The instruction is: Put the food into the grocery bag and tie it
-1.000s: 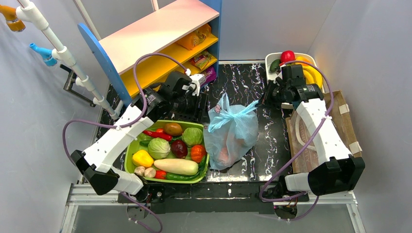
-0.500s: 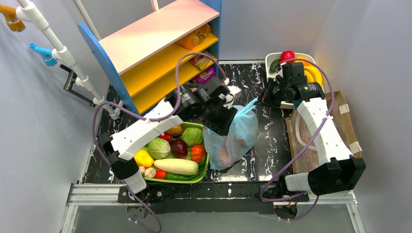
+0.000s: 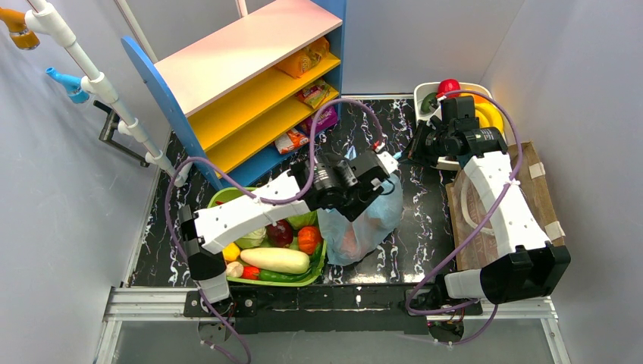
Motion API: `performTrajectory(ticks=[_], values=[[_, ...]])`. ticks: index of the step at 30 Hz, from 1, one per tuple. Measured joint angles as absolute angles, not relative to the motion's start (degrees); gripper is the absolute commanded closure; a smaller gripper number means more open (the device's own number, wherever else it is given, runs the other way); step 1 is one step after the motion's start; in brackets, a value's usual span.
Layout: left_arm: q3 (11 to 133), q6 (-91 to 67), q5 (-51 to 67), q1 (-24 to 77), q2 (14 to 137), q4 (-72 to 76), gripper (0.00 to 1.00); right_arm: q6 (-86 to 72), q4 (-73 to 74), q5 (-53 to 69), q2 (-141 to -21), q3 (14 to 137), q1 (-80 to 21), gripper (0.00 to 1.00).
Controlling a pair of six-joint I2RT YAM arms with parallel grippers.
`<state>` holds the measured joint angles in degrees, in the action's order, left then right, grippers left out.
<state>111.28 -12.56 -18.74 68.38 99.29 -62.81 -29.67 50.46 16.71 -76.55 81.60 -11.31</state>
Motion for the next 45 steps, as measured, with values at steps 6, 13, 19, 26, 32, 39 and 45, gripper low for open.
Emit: performTrajectory(ticks=[6,13,19,26,32,39,45], values=[[111.37,-11.07,-23.53,69.63,102.67,-63.11,0.58,-29.67,50.46,16.71,-76.55,81.62,-11.31,0.99],[111.42,-9.82,-28.64,69.63,104.16,-63.48,0.55,-29.67,50.46,16.86,-76.55,81.65,-11.31,0.99],[111.5,-9.13,-31.81,69.97,104.16,-63.46,0.57,-29.67,50.46,17.12,-76.64,81.65,-11.31,0.99],[111.48,-8.58,-32.36,69.97,104.16,-63.13,0.71,-29.67,50.46,17.37,-76.71,81.65,-11.31,0.99],[111.04,-7.88,-32.32,69.97,104.2,-62.13,0.81,-29.67,50.46,17.52,-76.88,81.65,-11.31,0.99],[110.13,-7.88,-32.1,69.97,104.27,-61.43,0.67,-29.67,50.46,17.8,-76.88,81.65,-11.31,0.99],[107.77,-8.62,-31.68,69.97,104.27,-60.75,0.64,-29.67,50.46,17.89,-76.88,81.65,-11.31,0.99]])
